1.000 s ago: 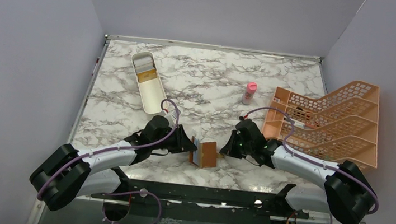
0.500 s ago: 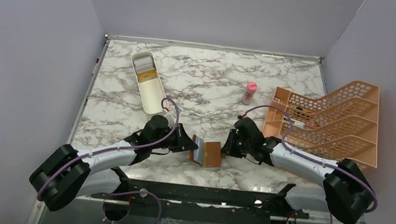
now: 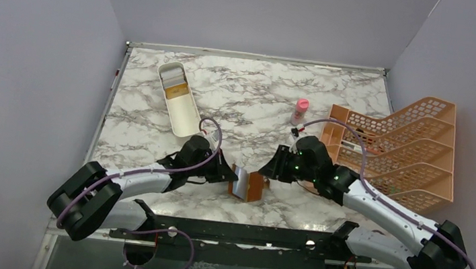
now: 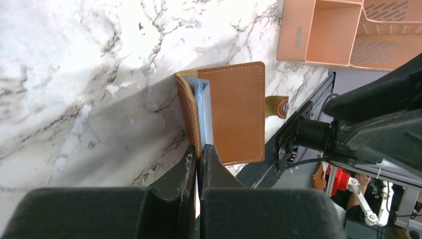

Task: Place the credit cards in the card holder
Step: Open the card holder at the center of the board.

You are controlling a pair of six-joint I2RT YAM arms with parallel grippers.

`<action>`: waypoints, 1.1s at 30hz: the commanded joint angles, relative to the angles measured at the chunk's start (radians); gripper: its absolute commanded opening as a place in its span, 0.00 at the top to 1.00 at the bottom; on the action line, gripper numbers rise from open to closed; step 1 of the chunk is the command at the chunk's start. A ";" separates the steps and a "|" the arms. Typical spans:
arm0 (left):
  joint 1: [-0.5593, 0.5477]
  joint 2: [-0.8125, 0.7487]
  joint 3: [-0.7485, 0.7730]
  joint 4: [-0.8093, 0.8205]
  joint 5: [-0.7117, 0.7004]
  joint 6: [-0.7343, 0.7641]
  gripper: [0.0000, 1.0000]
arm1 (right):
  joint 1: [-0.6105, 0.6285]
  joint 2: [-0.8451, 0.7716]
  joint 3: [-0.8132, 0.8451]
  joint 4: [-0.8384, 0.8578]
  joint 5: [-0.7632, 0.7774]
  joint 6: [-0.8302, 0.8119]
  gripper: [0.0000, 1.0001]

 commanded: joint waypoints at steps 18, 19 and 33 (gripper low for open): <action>-0.002 0.074 0.066 0.129 0.082 0.010 0.97 | -0.001 0.403 -0.083 0.289 -0.049 -0.009 0.68; -0.003 0.073 0.060 0.147 0.089 0.008 1.00 | -0.001 0.405 -0.089 0.291 -0.047 -0.009 0.68; -0.003 0.082 0.030 0.187 0.116 0.017 0.84 | -0.001 0.403 -0.107 0.302 -0.024 -0.003 0.68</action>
